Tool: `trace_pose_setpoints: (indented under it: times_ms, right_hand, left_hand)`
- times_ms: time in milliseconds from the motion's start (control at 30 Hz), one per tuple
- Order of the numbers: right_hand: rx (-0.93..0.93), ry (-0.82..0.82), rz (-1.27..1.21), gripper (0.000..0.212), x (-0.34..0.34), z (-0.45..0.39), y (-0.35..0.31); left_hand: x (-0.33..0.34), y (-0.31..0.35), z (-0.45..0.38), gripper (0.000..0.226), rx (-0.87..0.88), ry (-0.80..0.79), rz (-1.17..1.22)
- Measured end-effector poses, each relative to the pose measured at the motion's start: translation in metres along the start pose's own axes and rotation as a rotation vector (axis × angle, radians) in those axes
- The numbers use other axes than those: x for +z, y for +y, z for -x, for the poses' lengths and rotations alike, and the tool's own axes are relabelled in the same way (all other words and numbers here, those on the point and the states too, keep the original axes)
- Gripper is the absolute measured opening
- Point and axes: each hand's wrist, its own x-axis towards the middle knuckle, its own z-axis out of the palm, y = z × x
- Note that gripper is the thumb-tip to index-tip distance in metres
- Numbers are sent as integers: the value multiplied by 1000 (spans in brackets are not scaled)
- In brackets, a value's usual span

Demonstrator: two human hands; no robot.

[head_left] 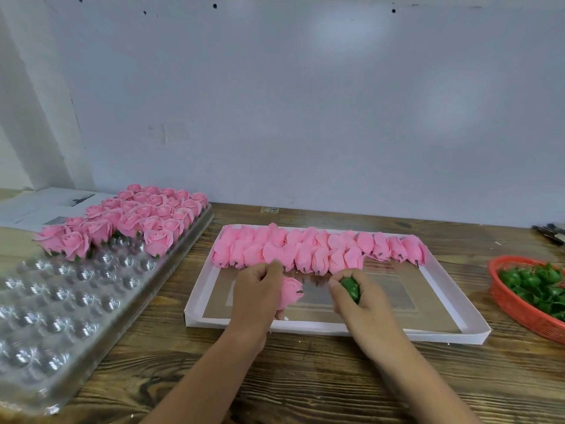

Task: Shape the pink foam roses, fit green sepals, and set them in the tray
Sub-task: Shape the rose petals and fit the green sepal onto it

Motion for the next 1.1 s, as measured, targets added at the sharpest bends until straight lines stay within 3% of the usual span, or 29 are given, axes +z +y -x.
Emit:
trace_pose_setpoints:
  times_ms: [200,467,633,800,933,1100]
  right_hand:
    - [-13,43,54,51,2,2,-7]
    - [62,80,-49,48,7,4,-9]
    - [172,14,-205,46,10,4,-11]
    - [331,51,-269,45,12,1,-14]
    - [208,10,-129,47,14,6,-12]
    - [8,10,-193,35,24,14,-20]
  left_hand:
    - [-1,2,1,40,6,-14,-2]
    - [0,1,1,41,1,-8,-6]
    - [0,2,2,42,7,-9,-10]
    - [0,4,5,43,38,-6,-28]
    - [4,7,12,43,54,-26,8]
    - [8,7,18,40,31,-64,21]
